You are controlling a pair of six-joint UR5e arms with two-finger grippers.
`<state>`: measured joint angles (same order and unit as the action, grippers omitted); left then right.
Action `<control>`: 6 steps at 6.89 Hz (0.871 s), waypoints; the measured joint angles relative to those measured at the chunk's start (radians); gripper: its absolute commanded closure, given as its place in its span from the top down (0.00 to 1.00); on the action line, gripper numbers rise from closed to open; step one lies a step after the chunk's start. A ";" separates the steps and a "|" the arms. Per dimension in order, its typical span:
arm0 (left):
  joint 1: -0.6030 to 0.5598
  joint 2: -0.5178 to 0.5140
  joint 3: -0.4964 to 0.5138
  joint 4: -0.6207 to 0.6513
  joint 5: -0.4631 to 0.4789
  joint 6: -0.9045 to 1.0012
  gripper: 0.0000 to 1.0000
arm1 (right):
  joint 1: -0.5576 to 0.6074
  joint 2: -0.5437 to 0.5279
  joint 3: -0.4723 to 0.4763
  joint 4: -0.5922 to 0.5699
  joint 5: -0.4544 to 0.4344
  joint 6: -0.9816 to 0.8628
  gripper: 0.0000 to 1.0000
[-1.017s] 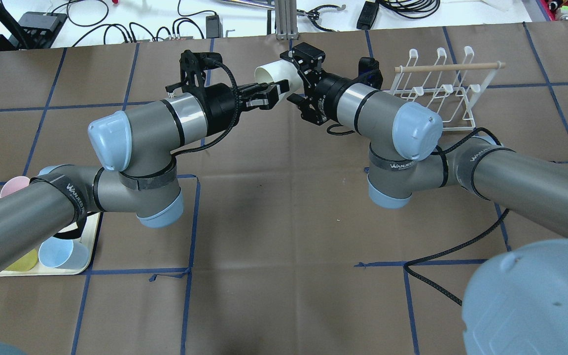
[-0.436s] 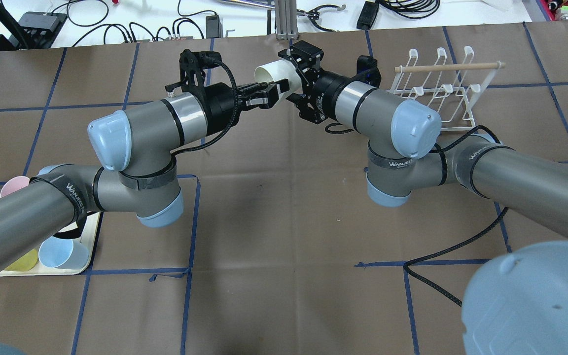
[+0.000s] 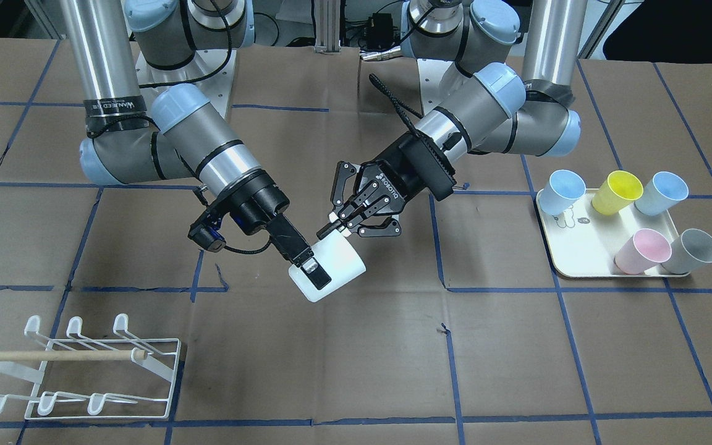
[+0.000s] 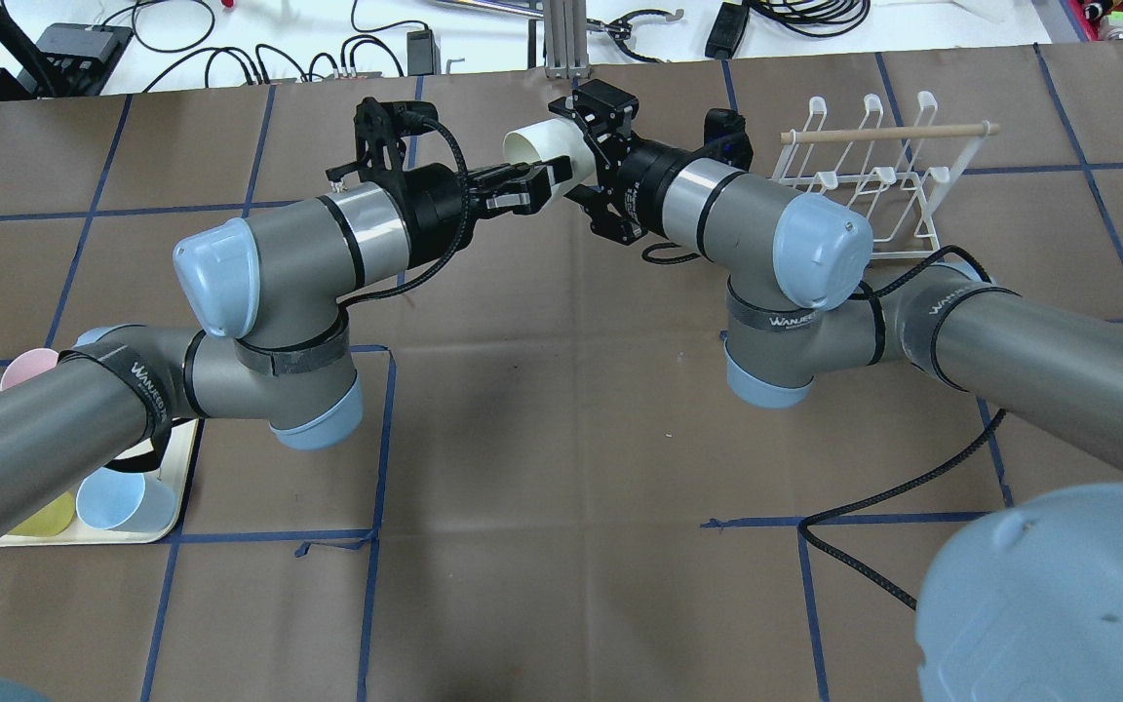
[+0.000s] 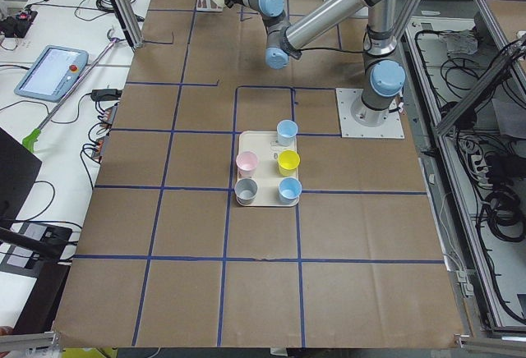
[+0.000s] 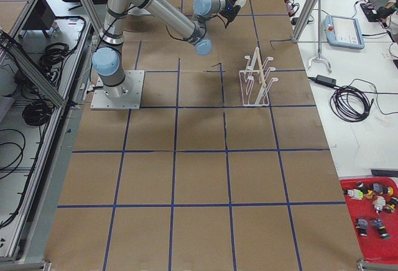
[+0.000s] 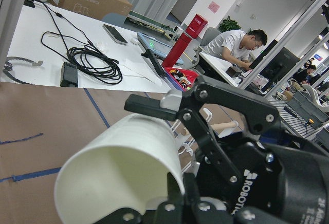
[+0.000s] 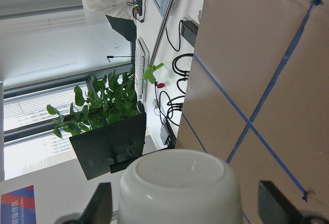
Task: Transfer IKEA cup to right arm and place on rack
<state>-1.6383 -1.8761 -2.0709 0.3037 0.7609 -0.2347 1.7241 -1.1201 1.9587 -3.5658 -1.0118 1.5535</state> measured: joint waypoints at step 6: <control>0.000 0.001 0.004 0.000 0.000 -0.017 0.04 | -0.001 -0.008 -0.003 0.001 0.003 -0.001 0.77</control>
<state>-1.6385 -1.8748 -2.0671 0.3037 0.7609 -0.2519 1.7228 -1.1276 1.9558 -3.5646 -1.0091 1.5525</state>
